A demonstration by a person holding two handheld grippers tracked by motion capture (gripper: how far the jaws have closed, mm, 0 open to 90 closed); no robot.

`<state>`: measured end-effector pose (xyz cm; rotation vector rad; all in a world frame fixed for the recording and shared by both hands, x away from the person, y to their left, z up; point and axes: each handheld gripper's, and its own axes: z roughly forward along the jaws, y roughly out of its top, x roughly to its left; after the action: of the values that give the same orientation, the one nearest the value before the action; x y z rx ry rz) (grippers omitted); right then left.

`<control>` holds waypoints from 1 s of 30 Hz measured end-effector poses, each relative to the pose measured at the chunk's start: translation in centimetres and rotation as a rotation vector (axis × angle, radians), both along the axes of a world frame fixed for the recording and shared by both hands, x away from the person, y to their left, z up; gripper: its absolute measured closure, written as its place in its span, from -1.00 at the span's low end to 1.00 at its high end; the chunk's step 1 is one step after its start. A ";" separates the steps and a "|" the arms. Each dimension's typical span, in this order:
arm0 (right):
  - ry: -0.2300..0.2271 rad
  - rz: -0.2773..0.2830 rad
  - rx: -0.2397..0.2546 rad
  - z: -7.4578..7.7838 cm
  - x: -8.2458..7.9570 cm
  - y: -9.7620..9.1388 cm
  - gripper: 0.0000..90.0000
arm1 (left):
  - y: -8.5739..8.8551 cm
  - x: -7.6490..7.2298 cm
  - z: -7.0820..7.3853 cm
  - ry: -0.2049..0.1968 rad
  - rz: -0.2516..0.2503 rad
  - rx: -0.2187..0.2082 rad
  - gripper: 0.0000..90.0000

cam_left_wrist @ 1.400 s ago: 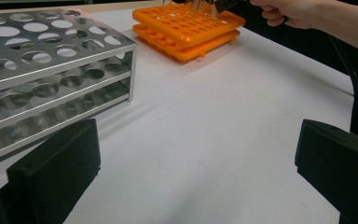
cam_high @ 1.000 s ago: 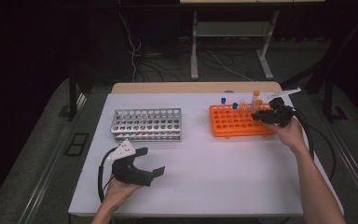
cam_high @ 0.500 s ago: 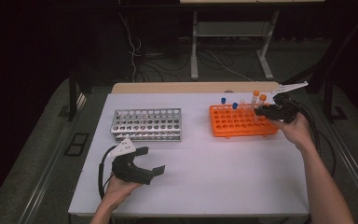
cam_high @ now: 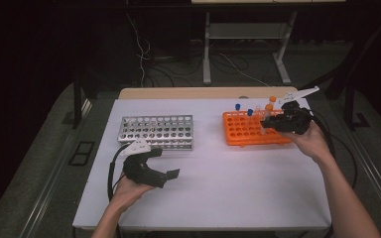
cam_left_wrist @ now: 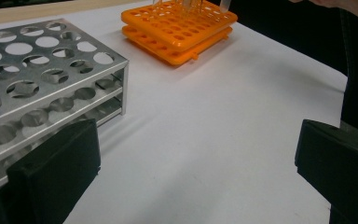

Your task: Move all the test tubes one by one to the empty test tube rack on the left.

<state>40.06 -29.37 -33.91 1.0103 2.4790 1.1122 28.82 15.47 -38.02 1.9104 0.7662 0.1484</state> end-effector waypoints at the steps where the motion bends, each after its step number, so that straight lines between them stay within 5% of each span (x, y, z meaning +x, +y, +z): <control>1: 0.003 0.013 0.002 0.1 -0.2 0.3 0.65 | -0.1 0.2 0.2 -0.001 -0.005 0.009 -1.00; 18: 0.018 0.231 -0.007 1.0 -2.1 7.3 0.65 | -2.7 3.8 4.7 -0.019 -0.099 0.174 -1.00; 30: 0.014 0.325 -0.006 1.1 -2.2 10.9 0.65 | -4.7 6.4 7.2 -0.021 -0.165 0.255 -0.98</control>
<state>37.85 -18.47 -32.76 0.6268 2.7229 1.1871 35.21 10.74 -30.83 2.2006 0.5943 0.1697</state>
